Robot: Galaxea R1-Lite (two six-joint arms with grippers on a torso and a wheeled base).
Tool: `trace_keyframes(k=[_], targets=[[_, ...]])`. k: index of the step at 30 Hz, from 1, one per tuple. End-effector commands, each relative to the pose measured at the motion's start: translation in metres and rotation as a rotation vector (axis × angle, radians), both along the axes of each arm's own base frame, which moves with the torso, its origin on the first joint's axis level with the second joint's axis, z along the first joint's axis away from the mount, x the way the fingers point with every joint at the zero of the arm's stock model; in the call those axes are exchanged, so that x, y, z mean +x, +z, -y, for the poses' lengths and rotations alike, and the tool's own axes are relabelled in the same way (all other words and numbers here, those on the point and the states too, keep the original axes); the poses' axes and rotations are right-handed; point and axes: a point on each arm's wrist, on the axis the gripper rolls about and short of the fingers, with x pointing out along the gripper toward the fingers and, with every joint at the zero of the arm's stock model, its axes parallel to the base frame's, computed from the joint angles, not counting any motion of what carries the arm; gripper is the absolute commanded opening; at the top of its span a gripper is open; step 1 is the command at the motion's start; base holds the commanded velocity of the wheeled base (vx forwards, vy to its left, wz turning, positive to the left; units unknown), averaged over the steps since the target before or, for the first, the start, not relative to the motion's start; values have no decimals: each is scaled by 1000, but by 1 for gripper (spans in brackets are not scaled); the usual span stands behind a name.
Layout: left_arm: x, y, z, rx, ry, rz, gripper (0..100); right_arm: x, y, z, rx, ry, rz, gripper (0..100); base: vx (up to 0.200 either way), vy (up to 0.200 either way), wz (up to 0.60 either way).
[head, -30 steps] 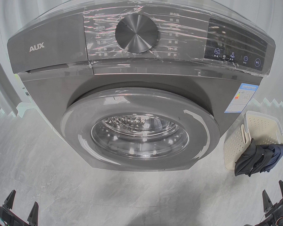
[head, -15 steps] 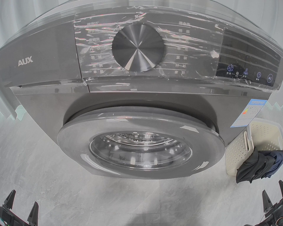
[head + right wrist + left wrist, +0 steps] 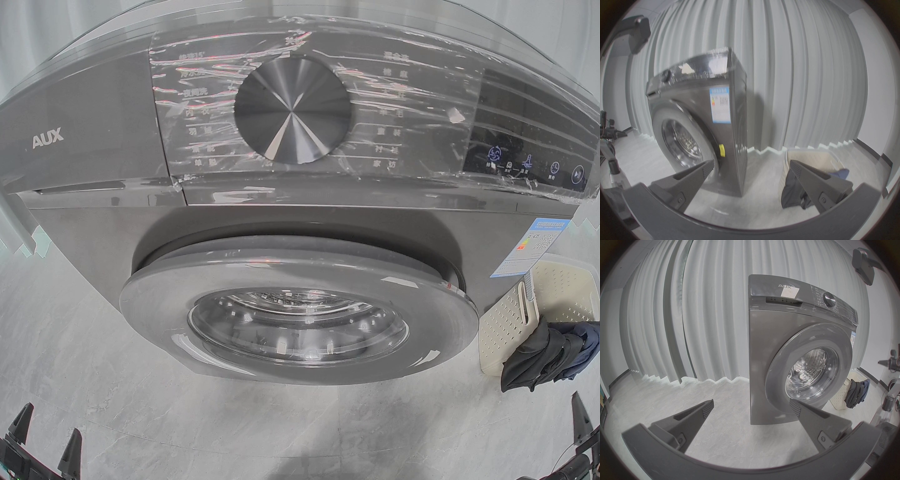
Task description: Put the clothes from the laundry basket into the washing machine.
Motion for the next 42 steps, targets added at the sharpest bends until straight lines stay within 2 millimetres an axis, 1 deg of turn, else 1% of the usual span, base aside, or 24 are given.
trace_keyframes(k=[1, 2, 3, 7, 11, 12, 13, 15, 17, 18, 20, 22, 26, 29, 31, 32, 33, 39, 42], targets=[[0, -5, 0, 0, 0, -6, 100, -3, 58, -1, -10, 78, 65, 100, 0, 0, 0], [0, -5, 0, 0, -1, -6, 100, -1, 58, -1, -7, 84, 50, 100, 0, 0, 0], [0, -5, 0, 0, -1, -6, 100, 11, 55, -2, 8, 133, -56, 100, 0, 0, 0], [0, -5, 0, 0, -3, -6, 100, 39, 50, -5, 28, 247, -247, 100, 0, 0, 0], [0, -5, 0, 0, -1, -6, 100, 62, 55, -8, 20, 339, -342, 100, 0, 0, 0], [0, -5, 0, 0, -1, -6, 100, 62, 55, -8, 20, 339, -342, 100, 0, 0, 0], [0, -5, 0, 0, -3, -6, 100, 74, 57, -12, 20, 403, -369, 100, 0, 0, 0], [0, -5, 0, 0, -3, -6, 100, 86, 58, -17, 14, 454, -395, 100, 0, 0, 0], [0, -5, 0, 0, -3, -6, 100, 96, 59, -21, 8, 491, -411, 100, 0, 0, 0], [0, -5, 0, 0, -3, -6, 100, 96, 59, -21, 8, 491, -411, 100, 0, 0, 0], [0, -5, 0, 0, -3, -6, 100, 110, 62, -30, 11, 548, -423, 100, 0, 0, 0], [0, -5, 0, 0, -4, -6, 100, 118, 65, -35, 31, 573, -433, 100, 0, 0, 0], [0, -5, 0, -2, -4, -6, 100, 134, 69, -44, 68, 559, -437, 100, 0, 0, 0], [0, -5, 0, 0, -4, -6, 100, 141, 71, -48, 66, 554, -427, 100, 0, 0, 0], [0, -5, 0, 0, -4, -6, 100, 141, 71, -49, 66, 553, -428, 100, 0, 0, 0], [0, -5, 0, 0, -4, -6, 100, 154, 71, -53, 52, 527, -452, 100, 0, 0, 0], [0, -5, 0, 0, -4, -6, 100, 158, 72, -55, 50, 518, -457, 100, 0, 0, 0], [0, -5, 0, 0, -4, -6, 100, 167, 80, -69, 47, 574, -458, 100, 0, 0, 0], [0, -5, 0, 0, -4, -4, 100, 174, 81, -77, 41, 596, -472, 100, 0, 0, 0]])
